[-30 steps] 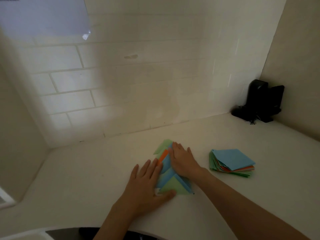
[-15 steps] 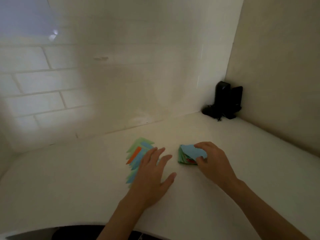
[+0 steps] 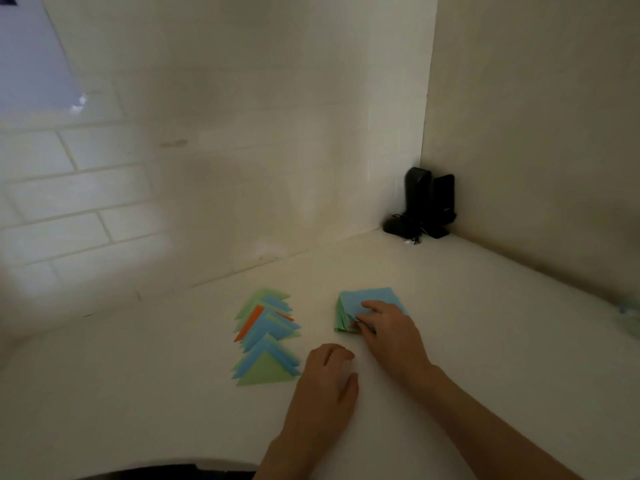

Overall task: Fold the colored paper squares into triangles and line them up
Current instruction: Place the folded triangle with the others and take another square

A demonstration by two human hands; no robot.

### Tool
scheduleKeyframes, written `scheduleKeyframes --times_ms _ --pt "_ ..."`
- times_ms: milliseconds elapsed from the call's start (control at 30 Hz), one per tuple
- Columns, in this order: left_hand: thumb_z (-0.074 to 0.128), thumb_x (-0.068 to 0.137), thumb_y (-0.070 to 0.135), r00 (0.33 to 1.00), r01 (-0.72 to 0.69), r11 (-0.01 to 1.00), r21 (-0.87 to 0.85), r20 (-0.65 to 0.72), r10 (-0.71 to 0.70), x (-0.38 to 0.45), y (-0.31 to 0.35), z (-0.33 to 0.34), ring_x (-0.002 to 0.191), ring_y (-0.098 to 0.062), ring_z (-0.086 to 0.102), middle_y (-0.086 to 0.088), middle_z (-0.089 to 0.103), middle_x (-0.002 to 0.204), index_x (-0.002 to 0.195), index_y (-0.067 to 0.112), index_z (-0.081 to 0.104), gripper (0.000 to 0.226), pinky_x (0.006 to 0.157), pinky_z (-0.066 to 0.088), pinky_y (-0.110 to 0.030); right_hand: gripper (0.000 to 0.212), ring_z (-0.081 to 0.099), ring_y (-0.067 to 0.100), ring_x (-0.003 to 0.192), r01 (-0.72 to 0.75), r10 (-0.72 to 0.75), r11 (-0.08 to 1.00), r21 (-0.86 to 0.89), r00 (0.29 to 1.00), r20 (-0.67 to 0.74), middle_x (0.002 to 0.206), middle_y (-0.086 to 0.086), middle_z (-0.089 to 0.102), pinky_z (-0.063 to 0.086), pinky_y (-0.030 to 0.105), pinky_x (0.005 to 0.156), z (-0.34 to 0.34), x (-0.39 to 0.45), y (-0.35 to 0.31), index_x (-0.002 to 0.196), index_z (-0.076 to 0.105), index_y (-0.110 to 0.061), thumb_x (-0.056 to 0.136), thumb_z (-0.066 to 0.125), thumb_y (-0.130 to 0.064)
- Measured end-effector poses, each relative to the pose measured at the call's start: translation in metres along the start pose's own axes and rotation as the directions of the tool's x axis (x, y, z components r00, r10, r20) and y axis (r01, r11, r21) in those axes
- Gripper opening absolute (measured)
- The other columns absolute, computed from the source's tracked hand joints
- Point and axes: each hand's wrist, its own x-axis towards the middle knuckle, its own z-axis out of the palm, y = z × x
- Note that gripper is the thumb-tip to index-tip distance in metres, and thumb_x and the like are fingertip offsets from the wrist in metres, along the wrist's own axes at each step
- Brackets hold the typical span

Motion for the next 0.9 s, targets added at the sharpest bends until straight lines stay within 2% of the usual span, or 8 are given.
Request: scheduleKeyframes --times_ms 100,200,300,400,500,600,767,900 --pt "0.05 0.082 0.028 1.0 0.015 1.0 -0.013 -0.003 -0.015 0.0 -0.001 0.002 0.102 -0.006 0.045 0.006 0.053 0.108 0.107 0.019 0.057 0.027 0.09 0.026 -0.004 0.012 0.068 0.021 0.082 -0.008 0.006 0.999 -0.036 0.998 -0.058 0.096 -0.004 0.072 0.054 0.036 0.065 0.004 -0.004 0.005 0.077 0.075 -0.023 0.072 0.064 -0.022" --pt "0.051 0.081 0.028 1.0 0.02 0.999 -0.029 -0.012 -0.02 0.0 -0.002 0.002 0.101 -0.006 0.045 0.006 0.053 0.106 0.106 0.019 0.057 0.027 0.09 0.027 -0.004 0.011 0.067 0.02 0.072 -0.029 0.023 0.998 -0.059 0.994 -0.108 0.084 -0.008 0.072 0.052 0.035 0.062 0.002 -0.005 0.004 0.067 0.073 -0.024 0.063 0.081 -0.018" --pt "0.052 0.081 0.028 1.0 0.013 0.999 -0.039 -0.019 -0.014 0.0 -0.002 0.002 0.1 -0.005 0.045 0.008 0.052 0.105 0.106 0.02 0.056 0.027 0.09 0.028 -0.005 0.015 0.066 0.018 0.074 -0.067 0.062 0.997 -0.028 0.988 -0.144 0.082 -0.01 0.072 0.046 0.035 0.066 -0.005 -0.004 0.004 0.064 0.073 -0.028 0.058 0.087 -0.026" --pt "0.052 0.082 0.029 1.0 0.007 0.999 -0.043 -0.022 -0.008 -0.001 -0.003 0.001 0.102 -0.005 0.045 0.009 0.051 0.106 0.107 0.02 0.056 0.027 0.09 0.028 -0.004 0.011 0.064 0.015 0.08 -0.056 0.056 0.998 0.003 0.978 -0.2 0.087 -0.011 0.072 0.04 0.033 0.07 -0.019 -0.007 0.006 0.07 0.075 -0.029 0.064 0.084 -0.031" --pt "0.052 0.082 0.029 1.0 -0.004 0.998 -0.058 -0.031 0.002 -0.001 0.0 -0.001 0.104 -0.005 0.045 0.01 0.049 0.109 0.111 0.021 0.054 0.03 0.091 0.028 -0.004 0.01 0.061 0.013 0.084 0.015 -0.027 0.999 -0.039 0.952 -0.306 0.091 -0.012 0.071 0.04 0.033 0.073 -0.044 -0.015 0.009 0.077 0.075 -0.027 0.069 0.081 -0.028" --pt "0.055 0.082 0.026 0.998 -0.028 0.995 -0.101 -0.063 0.022 -0.001 0.007 -0.006 0.111 -0.003 0.042 0.012 0.043 0.118 0.119 0.025 0.049 0.037 0.094 0.029 -0.008 0.004 0.058 0.009 0.086 0.118 -0.144 0.989 -0.089 0.909 -0.392 0.092 -0.014 0.068 0.039 0.032 0.075 -0.066 -0.04 0.006 0.075 0.072 -0.028 0.074 0.076 -0.029" --pt "0.058 0.081 0.025 0.988 -0.145 0.982 -0.118 0.036 0.15 -0.011 0.024 -0.004 0.122 -0.003 0.035 0.011 0.04 0.124 0.123 0.027 0.046 0.044 0.102 0.026 -0.012 0.016 0.058 0.004 0.084 0.175 -0.196 0.979 -0.101 0.94 -0.278 0.088 -0.018 0.066 0.037 0.031 0.076 -0.062 -0.091 0.011 0.072 0.069 -0.031 0.077 0.06 -0.043" --pt "0.056 0.083 0.028 0.973 -0.204 0.974 -0.102 0.087 0.213 -0.018 0.027 0.002 0.107 -0.004 0.045 0.009 0.051 0.112 0.111 0.023 0.053 0.029 0.093 0.038 -0.021 0.021 0.061 0.003 0.078 0.134 -0.143 0.988 -0.073 0.978 -0.154 0.081 -0.02 0.066 0.033 0.026 0.07 -0.055 -0.112 0.015 0.073 0.069 -0.032 0.077 0.055 -0.048"
